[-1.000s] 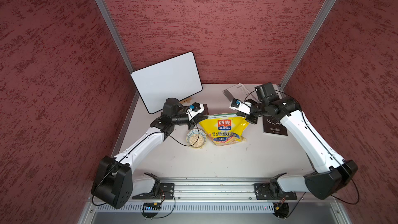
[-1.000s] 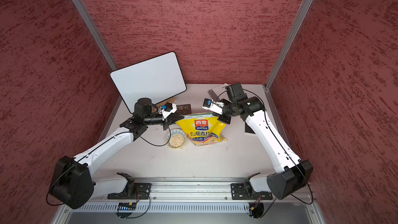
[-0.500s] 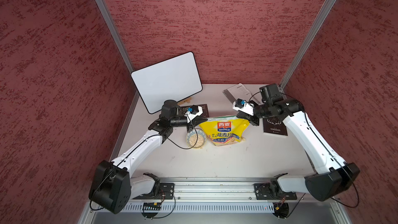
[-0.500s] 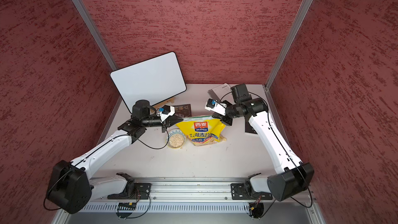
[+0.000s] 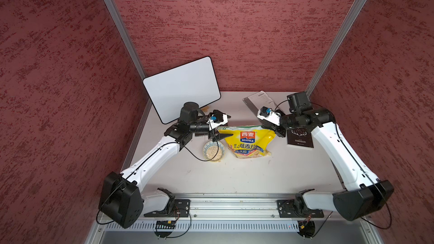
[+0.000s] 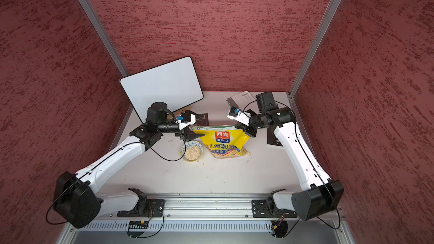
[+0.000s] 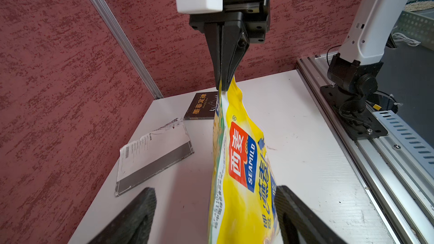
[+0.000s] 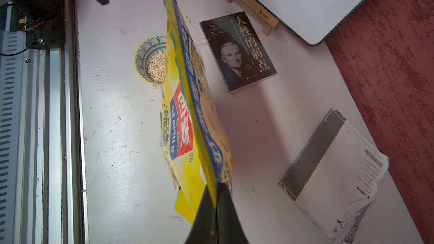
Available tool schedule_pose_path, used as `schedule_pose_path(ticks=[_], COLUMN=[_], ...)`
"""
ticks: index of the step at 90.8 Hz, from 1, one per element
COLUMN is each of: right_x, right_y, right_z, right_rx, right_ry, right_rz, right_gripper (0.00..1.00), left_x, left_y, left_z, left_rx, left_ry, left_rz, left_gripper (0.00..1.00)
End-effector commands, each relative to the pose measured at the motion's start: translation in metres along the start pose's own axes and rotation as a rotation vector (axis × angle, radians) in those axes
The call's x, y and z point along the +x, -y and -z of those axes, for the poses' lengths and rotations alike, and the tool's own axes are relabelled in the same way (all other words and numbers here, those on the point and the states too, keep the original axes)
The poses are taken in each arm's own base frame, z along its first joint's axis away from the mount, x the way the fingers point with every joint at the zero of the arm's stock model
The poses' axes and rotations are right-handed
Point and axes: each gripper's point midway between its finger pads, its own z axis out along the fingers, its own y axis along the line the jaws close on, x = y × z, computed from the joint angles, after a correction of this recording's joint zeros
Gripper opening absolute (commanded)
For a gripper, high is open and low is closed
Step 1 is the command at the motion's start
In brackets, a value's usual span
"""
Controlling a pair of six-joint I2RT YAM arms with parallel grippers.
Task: Pour the oats into the breakfast bowl
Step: Close the oats bag at the center of the board.
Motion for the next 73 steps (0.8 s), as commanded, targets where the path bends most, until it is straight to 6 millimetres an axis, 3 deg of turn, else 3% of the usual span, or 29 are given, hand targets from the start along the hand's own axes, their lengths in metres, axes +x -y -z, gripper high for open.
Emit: schedule_pose_path(ticks=[1, 19, 30, 49, 54, 59, 73], right_x=[-0.012, -0.011, -0.011, -0.015, -0.017, -0.021, -0.030], right_y=[-0.003, -0.004, -0.004, -0.006, -0.007, -0.008, -0.015], right_z=[0.006, 0.005, 0.005, 0.006, 0.006, 0.006, -0.002], right_rx=[0.005, 0.003, 0.001, -0.004, -0.009, -0.009, -0.036], right_ry=[0.064, 0.069, 0.073, 0.095, 0.106, 0.117, 0.121], right_rz=[0.021, 0.012, 0.004, -0.001, -0.004, -0.002, 0.033], right_gripper=[0.00, 0.00, 0.00, 0.00, 0.07, 0.20, 0.39], left_x=[0.009, 0.016, 0.017, 0.020, 0.019, 0.017, 0.012], left_y=[-0.003, -0.005, -0.005, -0.004, -0.004, -0.002, -0.002], left_z=[-0.014, -0.034, -0.042, -0.046, -0.045, -0.044, -0.042], left_rx=[0.032, 0.095, 0.123, 0.139, 0.137, 0.135, 0.125], left_ry=[-0.050, -0.083, -0.094, -0.114, -0.111, -0.104, -0.088], left_rz=[-0.013, -0.013, -0.005, 0.001, -0.002, -0.007, -0.009], left_gripper=[0.81, 0.68, 0.55, 0.07, 0.00, 0.00, 0.00])
